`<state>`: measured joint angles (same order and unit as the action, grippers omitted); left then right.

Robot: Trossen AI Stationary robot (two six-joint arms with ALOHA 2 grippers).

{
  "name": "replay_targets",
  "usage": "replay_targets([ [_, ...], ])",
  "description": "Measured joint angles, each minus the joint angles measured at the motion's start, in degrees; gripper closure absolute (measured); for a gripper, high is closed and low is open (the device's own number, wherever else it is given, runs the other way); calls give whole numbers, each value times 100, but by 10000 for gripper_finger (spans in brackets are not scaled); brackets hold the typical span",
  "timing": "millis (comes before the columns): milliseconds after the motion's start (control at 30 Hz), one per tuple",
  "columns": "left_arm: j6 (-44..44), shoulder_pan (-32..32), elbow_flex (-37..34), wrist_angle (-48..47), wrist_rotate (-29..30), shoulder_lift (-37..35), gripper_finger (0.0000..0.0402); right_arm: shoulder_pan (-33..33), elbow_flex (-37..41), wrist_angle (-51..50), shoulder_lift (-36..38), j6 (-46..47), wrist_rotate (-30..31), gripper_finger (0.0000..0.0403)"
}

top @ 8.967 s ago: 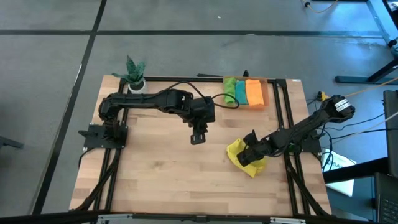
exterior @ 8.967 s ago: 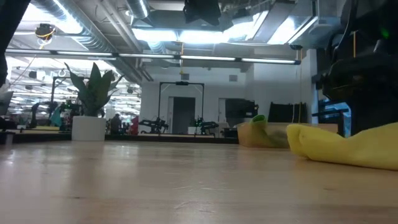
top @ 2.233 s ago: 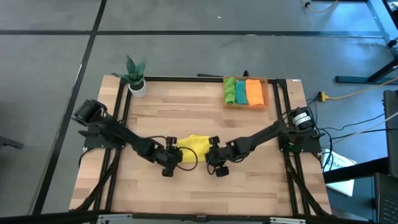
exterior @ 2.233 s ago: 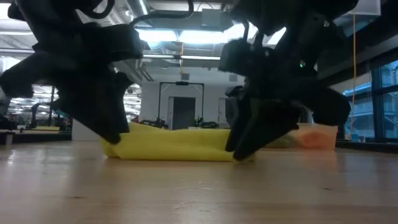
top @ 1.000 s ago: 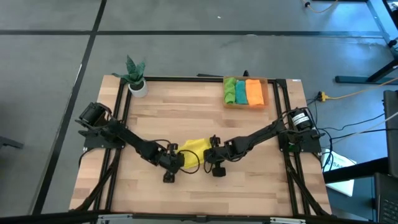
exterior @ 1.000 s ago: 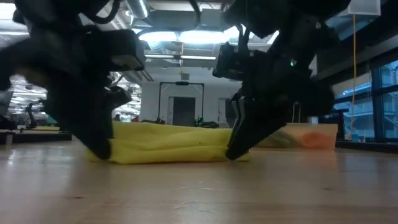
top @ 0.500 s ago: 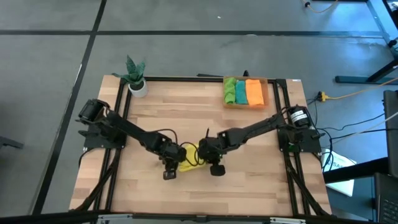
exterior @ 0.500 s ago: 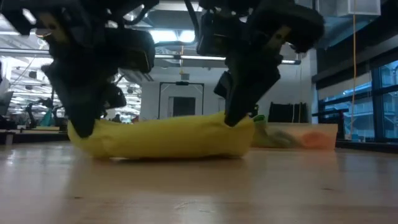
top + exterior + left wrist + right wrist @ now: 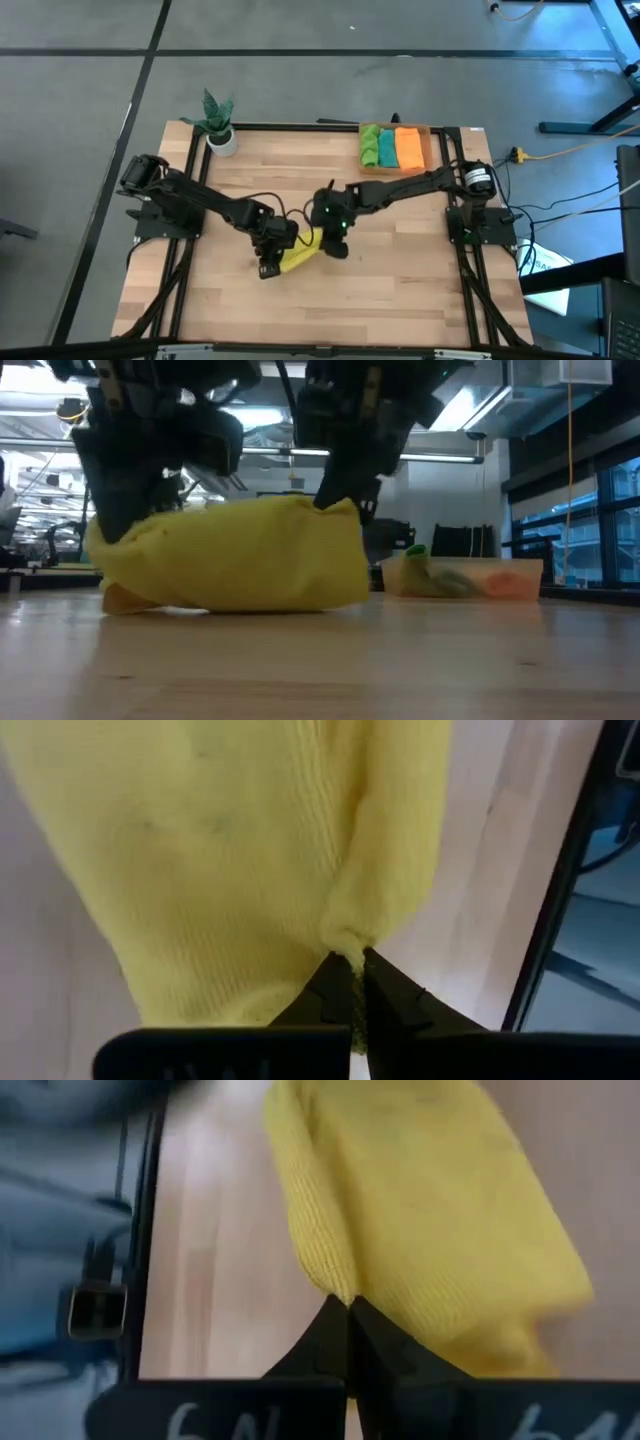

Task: Roll microfiber towels into tight, uniform cylinder then place into a basket
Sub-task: Fold the yellow towel

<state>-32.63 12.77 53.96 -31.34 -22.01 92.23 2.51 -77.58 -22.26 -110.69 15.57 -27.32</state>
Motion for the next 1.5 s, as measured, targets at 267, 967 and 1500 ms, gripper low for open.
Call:
replay_targets([
  [267,377,-303,-210,93,-329,43,401,-445,-11,59,-179,648,-312,401],
  [967,508,-255,-221,350,401,6,401,-359,-4,987,-298,685,446,398],
  [1500,646,177,-221,449,971,35,401,-434,-9,780,-286,1096,471,398],
])
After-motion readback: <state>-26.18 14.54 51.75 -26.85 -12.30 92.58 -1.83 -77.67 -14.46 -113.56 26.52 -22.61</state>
